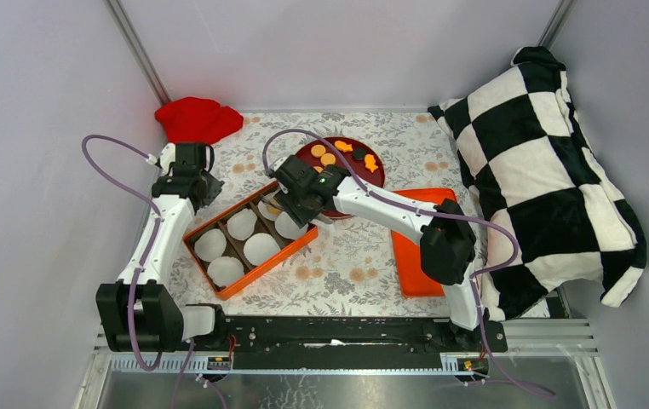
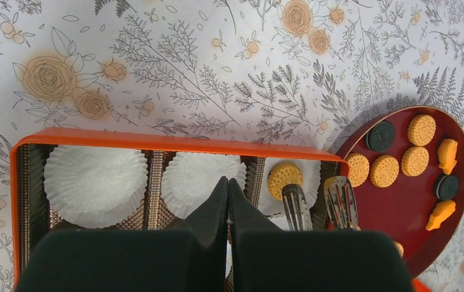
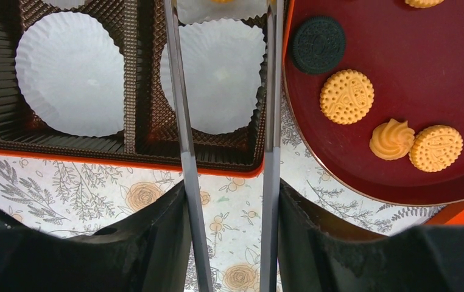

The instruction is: Pack the cookies

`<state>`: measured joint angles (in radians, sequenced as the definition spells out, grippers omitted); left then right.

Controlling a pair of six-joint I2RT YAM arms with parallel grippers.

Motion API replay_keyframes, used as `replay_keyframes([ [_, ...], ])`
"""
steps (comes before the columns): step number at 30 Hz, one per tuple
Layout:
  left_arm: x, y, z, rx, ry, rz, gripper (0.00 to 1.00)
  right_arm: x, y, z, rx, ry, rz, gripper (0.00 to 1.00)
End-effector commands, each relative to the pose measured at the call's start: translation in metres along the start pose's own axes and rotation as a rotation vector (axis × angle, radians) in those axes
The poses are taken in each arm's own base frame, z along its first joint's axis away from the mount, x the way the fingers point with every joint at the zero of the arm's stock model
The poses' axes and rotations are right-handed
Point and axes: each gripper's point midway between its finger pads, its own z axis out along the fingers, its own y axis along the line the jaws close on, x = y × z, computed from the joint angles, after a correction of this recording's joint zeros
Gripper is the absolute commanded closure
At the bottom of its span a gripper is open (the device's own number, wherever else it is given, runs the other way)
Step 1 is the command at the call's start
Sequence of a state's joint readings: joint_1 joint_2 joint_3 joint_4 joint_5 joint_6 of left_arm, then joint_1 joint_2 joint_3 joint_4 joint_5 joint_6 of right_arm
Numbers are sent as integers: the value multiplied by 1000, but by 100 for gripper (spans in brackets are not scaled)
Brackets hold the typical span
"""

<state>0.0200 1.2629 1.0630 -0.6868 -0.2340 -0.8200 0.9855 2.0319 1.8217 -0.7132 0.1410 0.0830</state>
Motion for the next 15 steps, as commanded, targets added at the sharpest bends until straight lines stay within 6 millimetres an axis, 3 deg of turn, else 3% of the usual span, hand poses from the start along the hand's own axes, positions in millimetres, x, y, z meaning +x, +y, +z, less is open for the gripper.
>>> replay_keyframes([
  [1, -3, -5, 2, 32, -7, 8, 100, -26, -14, -29, 48, -117, 23, 50],
  [5, -2, -7, 1, 46, 0, 5, 100, -24, -36, -57, 145, -170, 46, 50],
  [9, 3, -14, 0, 86, 19, -6, 100, -6, -62, -78, 271, -175, 69, 46],
  [15, 3, -17, 0, 98, 25, -6, 100, 33, -89, -60, 328, -102, 114, 47],
])
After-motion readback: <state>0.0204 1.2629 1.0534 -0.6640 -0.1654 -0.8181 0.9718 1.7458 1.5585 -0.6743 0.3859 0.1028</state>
